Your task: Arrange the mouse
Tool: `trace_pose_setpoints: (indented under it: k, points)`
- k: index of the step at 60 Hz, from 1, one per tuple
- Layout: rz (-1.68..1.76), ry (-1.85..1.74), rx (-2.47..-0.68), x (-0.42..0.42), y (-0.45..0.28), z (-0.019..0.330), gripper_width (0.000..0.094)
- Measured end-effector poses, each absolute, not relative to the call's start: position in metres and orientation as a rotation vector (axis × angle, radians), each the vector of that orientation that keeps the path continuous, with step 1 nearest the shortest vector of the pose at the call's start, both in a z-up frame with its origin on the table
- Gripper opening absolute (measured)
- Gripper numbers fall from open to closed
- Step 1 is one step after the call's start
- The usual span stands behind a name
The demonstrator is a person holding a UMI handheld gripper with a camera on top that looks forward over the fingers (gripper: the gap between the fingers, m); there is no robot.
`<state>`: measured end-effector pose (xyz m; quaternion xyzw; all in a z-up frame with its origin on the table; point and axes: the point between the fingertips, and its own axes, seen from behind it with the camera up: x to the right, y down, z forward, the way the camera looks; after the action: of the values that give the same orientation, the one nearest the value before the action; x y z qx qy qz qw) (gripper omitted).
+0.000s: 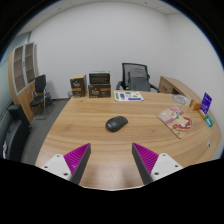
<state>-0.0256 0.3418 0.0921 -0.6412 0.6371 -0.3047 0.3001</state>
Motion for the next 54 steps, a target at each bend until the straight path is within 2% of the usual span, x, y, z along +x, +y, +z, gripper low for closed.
trace_pose_setpoints:
  k: [24,54]
  points:
    - [-0.833,1.738,-1.712,0.069,0.333,0.022,0.0867]
    - [-0.792,1.765,-1.728,0.148,0.333,-0.017,0.0867]
